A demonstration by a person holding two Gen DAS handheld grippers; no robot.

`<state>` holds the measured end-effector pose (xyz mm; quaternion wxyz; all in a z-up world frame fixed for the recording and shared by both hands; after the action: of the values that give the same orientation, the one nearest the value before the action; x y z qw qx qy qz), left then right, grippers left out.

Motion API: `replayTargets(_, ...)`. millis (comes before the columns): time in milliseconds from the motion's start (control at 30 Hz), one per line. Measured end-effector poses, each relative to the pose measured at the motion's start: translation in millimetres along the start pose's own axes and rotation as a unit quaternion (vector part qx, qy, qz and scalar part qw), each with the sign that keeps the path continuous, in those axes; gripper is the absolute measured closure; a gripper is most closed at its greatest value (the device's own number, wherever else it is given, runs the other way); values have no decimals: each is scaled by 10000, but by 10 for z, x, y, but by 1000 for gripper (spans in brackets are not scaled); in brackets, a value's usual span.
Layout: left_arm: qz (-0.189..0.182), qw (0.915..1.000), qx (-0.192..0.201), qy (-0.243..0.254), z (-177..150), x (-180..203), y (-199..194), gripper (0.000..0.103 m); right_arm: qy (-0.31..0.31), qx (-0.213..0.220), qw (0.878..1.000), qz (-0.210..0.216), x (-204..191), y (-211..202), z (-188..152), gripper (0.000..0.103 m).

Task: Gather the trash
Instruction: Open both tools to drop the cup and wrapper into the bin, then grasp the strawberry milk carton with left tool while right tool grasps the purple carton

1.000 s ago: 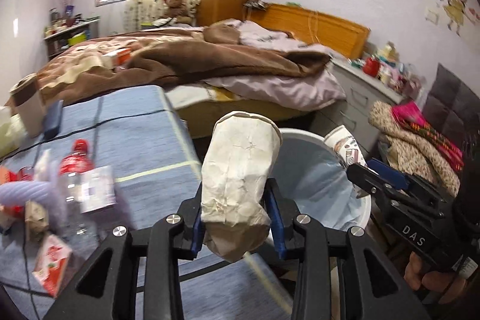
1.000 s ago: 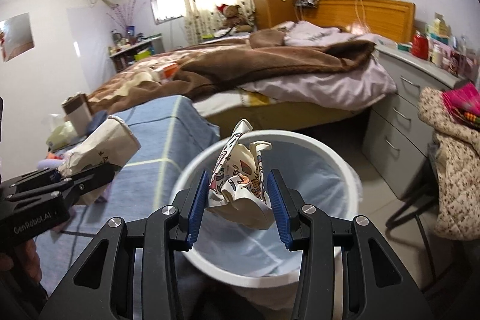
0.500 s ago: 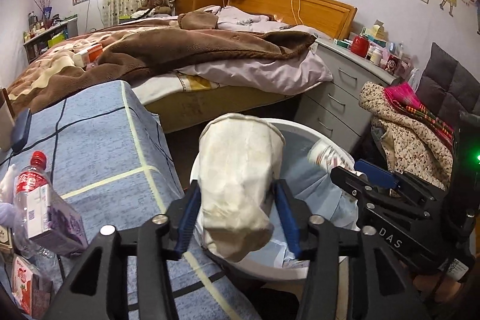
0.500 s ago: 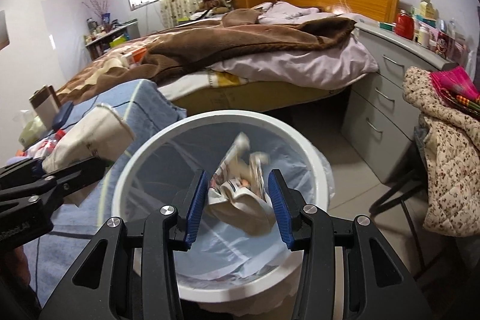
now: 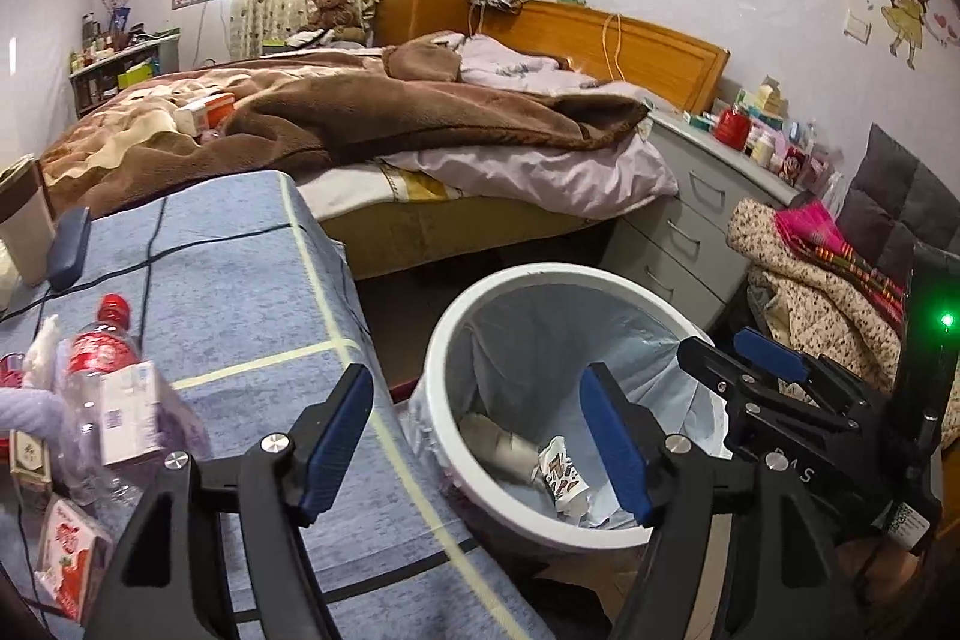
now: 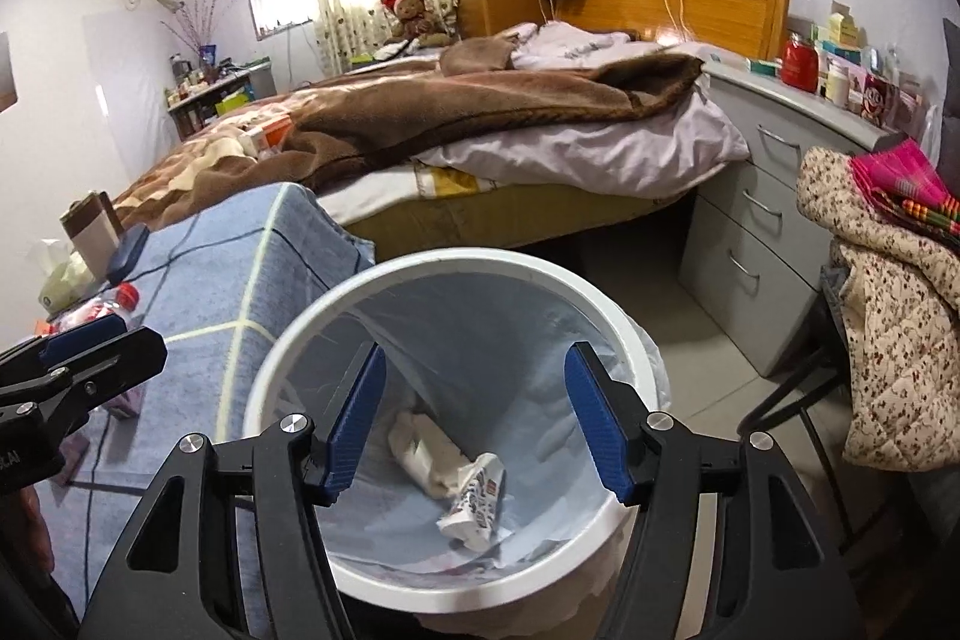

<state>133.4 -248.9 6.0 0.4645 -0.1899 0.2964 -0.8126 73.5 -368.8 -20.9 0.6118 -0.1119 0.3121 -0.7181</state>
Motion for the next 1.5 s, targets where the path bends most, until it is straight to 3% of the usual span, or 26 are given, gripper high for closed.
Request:
replayTargets(300, 348, 9989, 212, -241, -93, -431, -298, 28, -196, 362, 9984, 392, -337, -84, 39, 39)
replayTargets(667, 948, 9932, 179, -645, -410, -1203, -569, 28, -660, 561, 9894, 1164, -939, 18, -27, 28)
replayTargets(933, 1311, 9858, 149, -1036, -674, -1743, -719, 25, -880, 328, 9823, 1623, -1314, 171, -108, 27)
replayTargets(1033, 1382, 9834, 87, -1176, -771, -1911, -735, 19, -1066, 104, 9796, 1701, -1500, 276, -166, 27)
replayTargets(1233, 1188, 9862, -171, -1137, -933, -2087, -698, 18, -1278, -49, 9760, 1765, -1745, 397, -250, 27)
replayTargets(1500, 1243, 9873, -479, -863, -1075, -2177, -531, 18, -1431, -276, 9716, 1865, -1971, 528, -290, 27)
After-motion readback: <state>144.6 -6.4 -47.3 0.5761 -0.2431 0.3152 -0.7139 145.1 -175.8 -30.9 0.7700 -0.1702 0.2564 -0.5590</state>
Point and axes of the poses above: each gripper's, at about its wrist camera, not at the fingertips, and y roughly the way its jaws point, x to its right, z to its top, the point moved 2 cm from there along y, roughly the way its jaws point, and after that the axes turned 11 degrees about z, right-handed, at the moved point
